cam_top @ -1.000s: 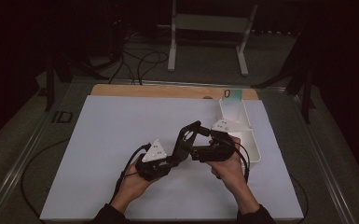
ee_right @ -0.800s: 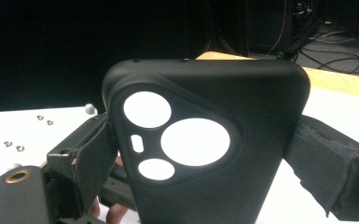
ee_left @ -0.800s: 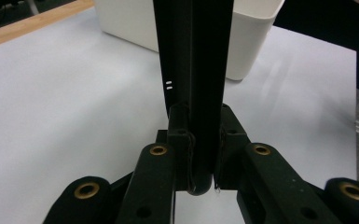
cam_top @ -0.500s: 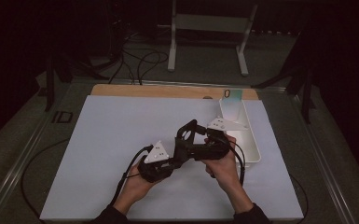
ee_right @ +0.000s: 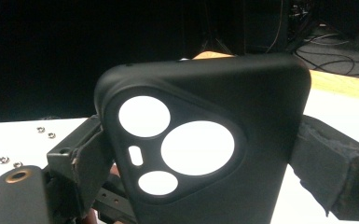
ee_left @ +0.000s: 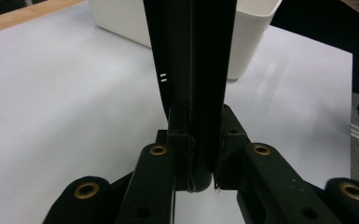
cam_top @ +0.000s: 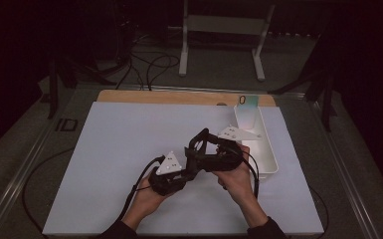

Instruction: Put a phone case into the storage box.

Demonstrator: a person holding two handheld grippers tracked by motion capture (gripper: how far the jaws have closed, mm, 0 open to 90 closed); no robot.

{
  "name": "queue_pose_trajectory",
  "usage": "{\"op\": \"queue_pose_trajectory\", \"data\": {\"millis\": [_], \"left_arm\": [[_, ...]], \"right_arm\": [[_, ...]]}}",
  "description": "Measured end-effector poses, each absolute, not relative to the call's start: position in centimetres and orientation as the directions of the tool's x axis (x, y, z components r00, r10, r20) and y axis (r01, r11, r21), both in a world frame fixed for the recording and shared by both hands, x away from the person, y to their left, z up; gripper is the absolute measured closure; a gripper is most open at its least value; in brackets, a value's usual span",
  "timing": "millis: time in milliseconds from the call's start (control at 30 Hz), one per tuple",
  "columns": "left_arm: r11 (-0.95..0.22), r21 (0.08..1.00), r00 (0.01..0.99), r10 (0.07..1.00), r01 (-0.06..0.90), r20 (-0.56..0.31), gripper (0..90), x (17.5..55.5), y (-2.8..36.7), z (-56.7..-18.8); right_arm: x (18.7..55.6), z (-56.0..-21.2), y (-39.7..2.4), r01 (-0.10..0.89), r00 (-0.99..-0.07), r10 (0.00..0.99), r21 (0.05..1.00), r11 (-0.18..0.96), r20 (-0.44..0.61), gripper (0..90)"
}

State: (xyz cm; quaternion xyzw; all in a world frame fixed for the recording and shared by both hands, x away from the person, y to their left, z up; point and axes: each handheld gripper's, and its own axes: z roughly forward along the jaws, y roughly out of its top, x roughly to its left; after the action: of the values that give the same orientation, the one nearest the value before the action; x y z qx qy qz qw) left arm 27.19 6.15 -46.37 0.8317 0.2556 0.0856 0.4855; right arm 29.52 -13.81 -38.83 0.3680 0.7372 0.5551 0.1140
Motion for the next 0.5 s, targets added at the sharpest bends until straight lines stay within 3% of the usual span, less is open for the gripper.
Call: {"op": "queue_pose_trajectory", "data": {"millis": [500], "left_arm": [[-0.398, 0.852, 0.85, 0.517, 0.341, -0.099, 79.2, 27.24, 6.14, -46.4]], "right_arm": [[29.73, -38.98, -14.12, 0.42, -0.703, 0.667, 0.901, 0.107, 0.248, 14.0]]}}
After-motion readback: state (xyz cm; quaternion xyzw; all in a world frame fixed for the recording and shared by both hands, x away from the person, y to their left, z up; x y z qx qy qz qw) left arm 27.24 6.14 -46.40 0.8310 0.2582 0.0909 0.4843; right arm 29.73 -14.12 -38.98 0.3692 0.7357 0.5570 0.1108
